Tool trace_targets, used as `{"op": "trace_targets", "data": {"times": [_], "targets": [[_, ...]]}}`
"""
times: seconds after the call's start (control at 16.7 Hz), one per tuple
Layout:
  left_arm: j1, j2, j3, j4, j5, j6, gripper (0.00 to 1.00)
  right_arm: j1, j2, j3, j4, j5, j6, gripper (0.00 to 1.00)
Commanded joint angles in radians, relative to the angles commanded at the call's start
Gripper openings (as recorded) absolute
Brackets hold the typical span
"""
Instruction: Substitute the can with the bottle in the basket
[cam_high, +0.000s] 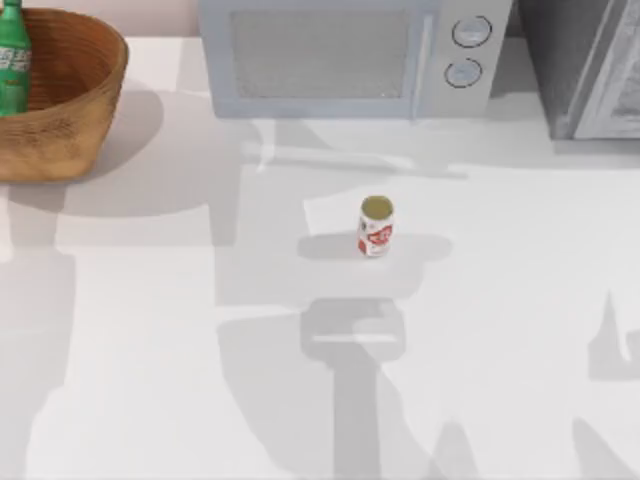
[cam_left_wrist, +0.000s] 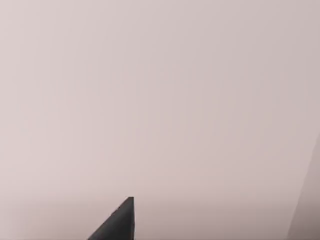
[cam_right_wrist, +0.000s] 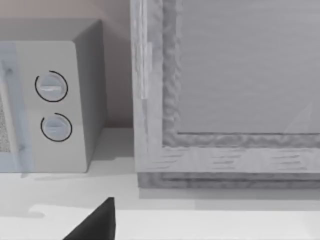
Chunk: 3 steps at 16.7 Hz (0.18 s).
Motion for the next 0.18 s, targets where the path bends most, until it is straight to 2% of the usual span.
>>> {"op": "trace_targets", "data": {"times": [0.18], "targets": [[0.000,0.000,0.000,0.000,0.000,0.000,1.00,0.000,0.000,0.000,0.000,0.000,0.000,1.00]]}}
